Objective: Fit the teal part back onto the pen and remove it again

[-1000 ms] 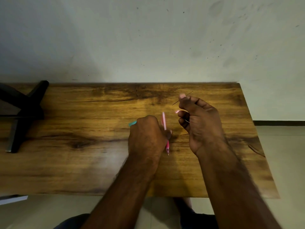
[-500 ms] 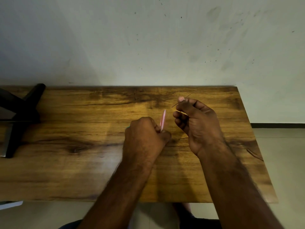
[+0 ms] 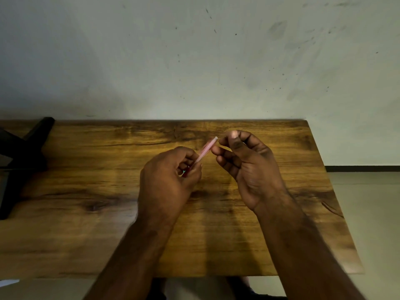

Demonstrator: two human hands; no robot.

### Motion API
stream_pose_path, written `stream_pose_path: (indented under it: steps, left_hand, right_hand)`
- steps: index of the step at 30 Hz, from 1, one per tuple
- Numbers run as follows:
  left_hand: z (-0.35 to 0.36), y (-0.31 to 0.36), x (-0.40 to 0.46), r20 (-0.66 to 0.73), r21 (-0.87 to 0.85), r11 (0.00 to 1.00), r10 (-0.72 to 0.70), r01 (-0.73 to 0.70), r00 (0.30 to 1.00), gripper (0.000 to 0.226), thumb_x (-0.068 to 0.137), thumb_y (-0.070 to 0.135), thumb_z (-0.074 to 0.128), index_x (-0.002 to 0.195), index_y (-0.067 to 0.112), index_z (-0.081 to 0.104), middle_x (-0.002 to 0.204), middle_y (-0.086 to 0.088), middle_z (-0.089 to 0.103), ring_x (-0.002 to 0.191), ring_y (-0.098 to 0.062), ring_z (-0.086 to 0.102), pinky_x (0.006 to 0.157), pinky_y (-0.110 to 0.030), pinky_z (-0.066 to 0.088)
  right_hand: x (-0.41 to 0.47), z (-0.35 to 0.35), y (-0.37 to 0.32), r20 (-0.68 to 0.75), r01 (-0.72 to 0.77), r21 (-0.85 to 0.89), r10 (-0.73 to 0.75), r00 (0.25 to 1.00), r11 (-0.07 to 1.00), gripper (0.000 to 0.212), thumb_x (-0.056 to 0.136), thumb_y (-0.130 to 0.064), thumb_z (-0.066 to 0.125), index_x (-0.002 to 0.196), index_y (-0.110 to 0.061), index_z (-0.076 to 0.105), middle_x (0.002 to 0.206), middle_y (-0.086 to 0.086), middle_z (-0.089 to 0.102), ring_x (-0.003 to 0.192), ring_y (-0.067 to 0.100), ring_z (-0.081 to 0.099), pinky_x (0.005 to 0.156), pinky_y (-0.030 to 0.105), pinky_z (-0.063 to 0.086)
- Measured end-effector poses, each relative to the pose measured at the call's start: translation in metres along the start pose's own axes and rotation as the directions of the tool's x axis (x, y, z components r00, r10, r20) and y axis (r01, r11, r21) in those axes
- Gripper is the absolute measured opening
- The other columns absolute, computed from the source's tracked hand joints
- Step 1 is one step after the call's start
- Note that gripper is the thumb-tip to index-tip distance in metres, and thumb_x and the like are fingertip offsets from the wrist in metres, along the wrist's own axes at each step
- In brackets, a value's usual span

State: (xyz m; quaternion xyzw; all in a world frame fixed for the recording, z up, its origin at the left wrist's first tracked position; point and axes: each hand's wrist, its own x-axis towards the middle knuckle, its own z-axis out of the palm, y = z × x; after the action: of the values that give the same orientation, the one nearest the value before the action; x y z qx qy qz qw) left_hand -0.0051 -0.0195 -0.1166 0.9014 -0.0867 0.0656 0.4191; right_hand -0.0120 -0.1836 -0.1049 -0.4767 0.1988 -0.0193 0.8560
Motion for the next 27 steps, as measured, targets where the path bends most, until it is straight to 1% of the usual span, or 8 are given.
stream_pose_path:
  steps: [4, 9, 12, 18, 20, 27]
  left_hand:
    - [0.003, -0.005, 0.003, 0.011, -0.010, 0.999, 0.046, -0.046, 0.999, 0.018, 0.085, 0.024, 0.081, 0.102, 0.028, 0.076, 0.087, 0.017, 0.072, 0.081, 0.002, 0.066, 0.070, -0.028, 0.059]
    - [0.004, -0.009, 0.004, -0.002, -0.002, 0.995, 0.096, -0.096, 0.995, 0.019, 0.085, 0.023, 0.079, 0.104, 0.022, 0.076, 0.091, 0.011, 0.073, 0.085, -0.009, 0.067, 0.073, -0.040, 0.059]
    - [0.004, -0.010, 0.005, -0.003, 0.009, 0.994, 0.112, -0.111, 0.994, 0.019, 0.086, 0.024, 0.078, 0.105, 0.020, 0.076, 0.092, 0.010, 0.073, 0.086, -0.012, 0.067, 0.074, -0.042, 0.058]
    - [0.005, -0.012, 0.008, -0.005, 0.004, 0.992, 0.125, -0.125, 0.992, 0.020, 0.085, 0.023, 0.077, 0.105, 0.019, 0.076, 0.092, 0.009, 0.073, 0.086, -0.012, 0.066, 0.074, -0.041, 0.057]
    - [0.005, -0.013, 0.008, 0.000, 0.008, 0.992, 0.130, -0.130, 0.992, 0.020, 0.086, 0.023, 0.077, 0.105, 0.019, 0.076, 0.092, 0.008, 0.073, 0.086, -0.013, 0.066, 0.074, -0.042, 0.057]
    - [0.003, -0.013, 0.009, -0.012, 0.008, 0.989, 0.147, -0.147, 0.989, 0.021, 0.084, 0.019, 0.079, 0.105, 0.017, 0.077, 0.093, 0.005, 0.074, 0.085, -0.014, 0.066, 0.074, -0.042, 0.058]
  right_hand:
    - [0.005, -0.001, 0.001, -0.026, 0.021, -0.005, -0.021, 0.999, 1.000, 0.009, 0.092, -0.024, 0.069, 0.093, -0.014, 0.068, 0.090, 0.005, 0.076, 0.083, 0.023, 0.073, 0.070, 0.029, 0.059]
    - [0.006, 0.000, 0.002, -0.036, 0.039, -0.009, -0.039, 0.999, 0.999, 0.009, 0.095, -0.022, 0.068, 0.094, -0.013, 0.068, 0.088, 0.005, 0.076, 0.080, 0.021, 0.073, 0.070, 0.029, 0.060]
    - [0.006, 0.001, 0.002, -0.041, 0.041, 0.000, -0.041, 0.998, 0.999, 0.008, 0.096, -0.022, 0.066, 0.092, -0.015, 0.068, 0.087, 0.005, 0.075, 0.079, 0.020, 0.073, 0.069, 0.029, 0.060]
    - [0.007, 0.002, 0.002, -0.053, 0.031, 0.004, -0.031, 0.998, 0.999, 0.011, 0.098, -0.022, 0.064, 0.097, -0.012, 0.067, 0.087, 0.004, 0.074, 0.079, 0.019, 0.072, 0.068, 0.028, 0.059]
    - [0.007, 0.002, 0.003, -0.053, 0.040, -0.009, -0.041, 0.998, 0.999, 0.010, 0.098, -0.022, 0.064, 0.096, -0.012, 0.067, 0.087, 0.004, 0.074, 0.079, 0.019, 0.072, 0.069, 0.028, 0.059]
    - [0.008, 0.004, 0.006, -0.016, 0.140, -0.197, -0.146, 0.989, 0.970, 0.007, 0.098, -0.015, 0.064, 0.098, -0.008, 0.067, 0.090, 0.009, 0.075, 0.080, 0.021, 0.072, 0.071, 0.029, 0.059]
